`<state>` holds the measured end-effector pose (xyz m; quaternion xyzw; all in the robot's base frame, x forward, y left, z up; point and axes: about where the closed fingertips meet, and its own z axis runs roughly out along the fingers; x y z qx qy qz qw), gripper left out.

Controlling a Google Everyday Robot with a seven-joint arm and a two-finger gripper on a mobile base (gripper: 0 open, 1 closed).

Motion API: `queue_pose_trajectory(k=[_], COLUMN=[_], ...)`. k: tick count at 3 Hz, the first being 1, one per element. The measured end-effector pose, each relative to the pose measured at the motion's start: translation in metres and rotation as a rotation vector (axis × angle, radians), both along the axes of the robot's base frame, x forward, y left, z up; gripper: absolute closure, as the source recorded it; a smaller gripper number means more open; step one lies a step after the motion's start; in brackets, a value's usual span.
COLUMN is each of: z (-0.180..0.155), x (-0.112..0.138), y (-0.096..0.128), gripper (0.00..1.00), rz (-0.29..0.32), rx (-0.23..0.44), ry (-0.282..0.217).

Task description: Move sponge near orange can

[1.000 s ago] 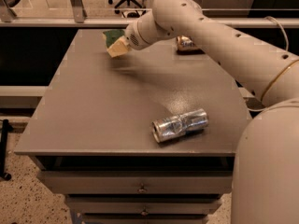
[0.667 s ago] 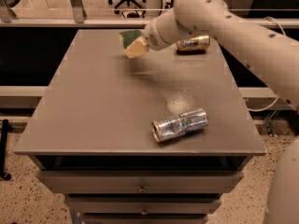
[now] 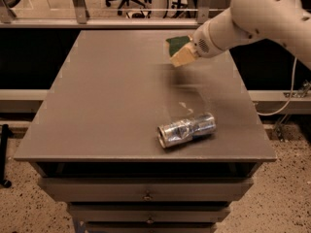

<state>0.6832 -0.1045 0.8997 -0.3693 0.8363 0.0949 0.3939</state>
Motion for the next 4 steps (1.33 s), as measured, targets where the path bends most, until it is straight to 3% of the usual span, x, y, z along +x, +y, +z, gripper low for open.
queue_pose_trajectory(k=[1,2,3,4], z=[-0.001,-0.012,-0.028,-0.041], x=[-0.013,-0.018,-0.016,-0.012], y=[-0.045,-0.076,-0.087,-0.087], gripper=[1.0,1.0,0.8,0.49], rz=[-0.072,-0.122,-0.138,-0.137], rx=[-0.04,-0.06,-0.055,-0.043], ry=[0.023,0.058,0.099,0.127])
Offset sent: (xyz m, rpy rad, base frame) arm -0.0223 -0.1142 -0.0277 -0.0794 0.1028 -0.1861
